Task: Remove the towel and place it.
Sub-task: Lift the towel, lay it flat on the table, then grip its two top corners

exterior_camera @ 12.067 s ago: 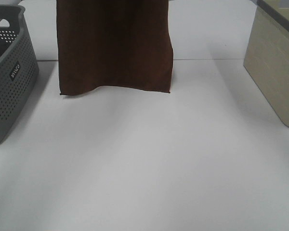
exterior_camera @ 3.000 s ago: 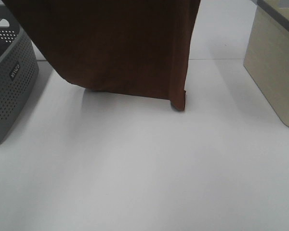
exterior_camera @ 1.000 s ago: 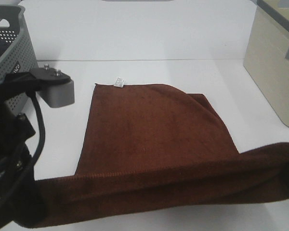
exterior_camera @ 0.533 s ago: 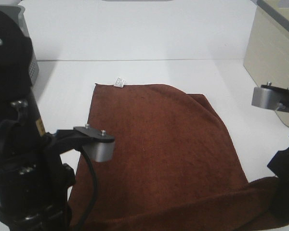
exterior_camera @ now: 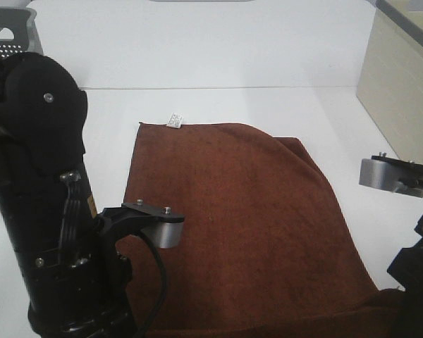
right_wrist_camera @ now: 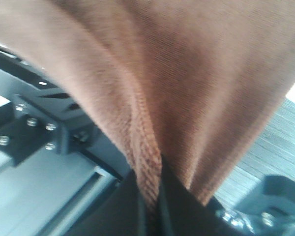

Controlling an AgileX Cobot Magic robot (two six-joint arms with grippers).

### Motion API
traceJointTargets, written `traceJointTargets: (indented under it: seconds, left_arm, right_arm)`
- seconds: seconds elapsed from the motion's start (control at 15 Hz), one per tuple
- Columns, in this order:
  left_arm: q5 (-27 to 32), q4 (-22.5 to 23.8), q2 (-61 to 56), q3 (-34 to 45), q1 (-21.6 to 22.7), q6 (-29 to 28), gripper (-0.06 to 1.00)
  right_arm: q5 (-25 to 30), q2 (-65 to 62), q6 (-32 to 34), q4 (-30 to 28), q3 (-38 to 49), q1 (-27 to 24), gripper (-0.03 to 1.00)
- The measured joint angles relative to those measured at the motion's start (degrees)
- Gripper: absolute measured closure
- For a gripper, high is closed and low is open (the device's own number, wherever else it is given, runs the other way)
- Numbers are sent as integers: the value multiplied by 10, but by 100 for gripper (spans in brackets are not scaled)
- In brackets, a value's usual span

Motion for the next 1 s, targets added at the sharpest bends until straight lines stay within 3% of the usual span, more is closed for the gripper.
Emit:
traceJointTargets:
  seconds: [0.33, 0.67, 0.8, 1.0]
  left_arm:
    - [-1, -23, 33, -4, 0, -1, 94]
    - [-15, -61, 36, -7, 0, -1, 88]
    - [-18, -84, 36, -7, 0, -1, 69]
    - [-21, -116, 36, -7, 0, -9, 24]
  right_arm:
    - [-6, 30, -33, 30, 26, 0, 92]
    - [-18, 33, -48, 51, 30, 0, 76]
    - [-21, 33, -48, 53, 30, 0, 58]
    - [-40, 33, -36, 64, 30, 0, 31]
